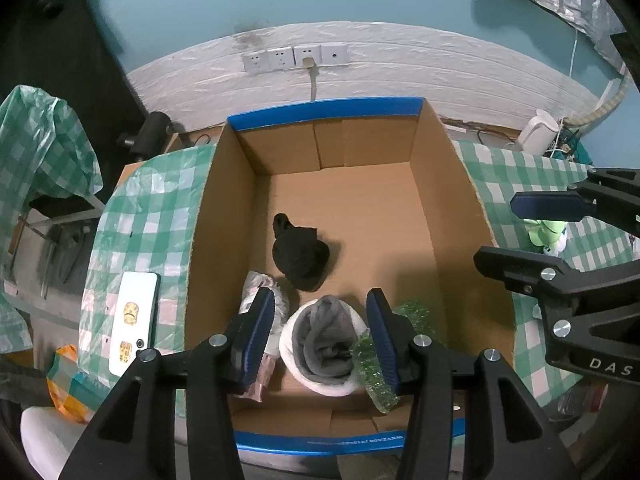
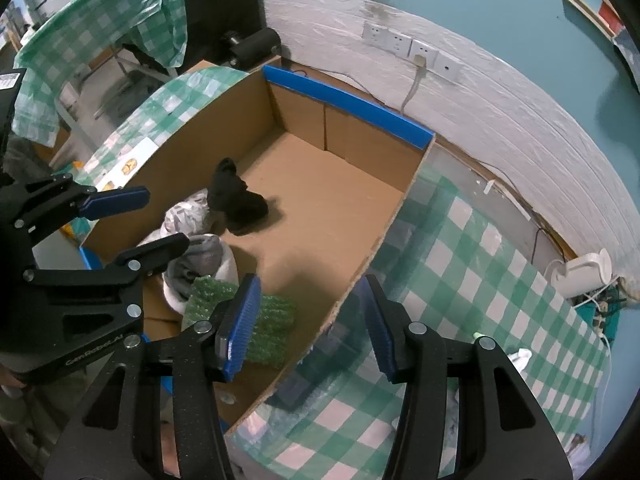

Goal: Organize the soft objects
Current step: 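Open both tools to drop the black sock and green sleeve into the box, then move both tools back over the table toward the grey sock and foam tube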

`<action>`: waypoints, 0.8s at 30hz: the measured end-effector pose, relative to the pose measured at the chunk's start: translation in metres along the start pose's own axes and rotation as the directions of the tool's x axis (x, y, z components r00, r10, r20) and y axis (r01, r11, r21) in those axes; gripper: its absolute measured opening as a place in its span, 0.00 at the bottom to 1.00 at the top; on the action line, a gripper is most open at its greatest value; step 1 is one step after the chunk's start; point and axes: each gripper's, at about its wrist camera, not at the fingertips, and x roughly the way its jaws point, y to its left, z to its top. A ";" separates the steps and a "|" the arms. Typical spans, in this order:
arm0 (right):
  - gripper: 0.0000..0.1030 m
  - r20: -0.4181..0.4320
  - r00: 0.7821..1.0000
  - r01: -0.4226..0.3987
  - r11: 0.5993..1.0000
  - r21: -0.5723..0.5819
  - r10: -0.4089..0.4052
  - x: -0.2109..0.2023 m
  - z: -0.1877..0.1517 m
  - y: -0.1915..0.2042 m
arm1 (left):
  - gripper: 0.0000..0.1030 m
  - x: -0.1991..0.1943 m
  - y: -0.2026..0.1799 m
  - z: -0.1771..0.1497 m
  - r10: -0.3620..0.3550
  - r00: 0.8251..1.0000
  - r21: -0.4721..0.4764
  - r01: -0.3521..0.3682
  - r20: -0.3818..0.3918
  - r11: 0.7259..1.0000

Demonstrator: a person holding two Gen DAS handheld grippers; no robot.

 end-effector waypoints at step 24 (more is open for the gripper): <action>0.50 -0.009 0.999 0.039 0.996 0.081 -0.039 -0.017 -0.040 -0.047 | 0.47 -0.009 -0.053 0.005 -0.020 1.000 0.100 0.019 0.013 0.995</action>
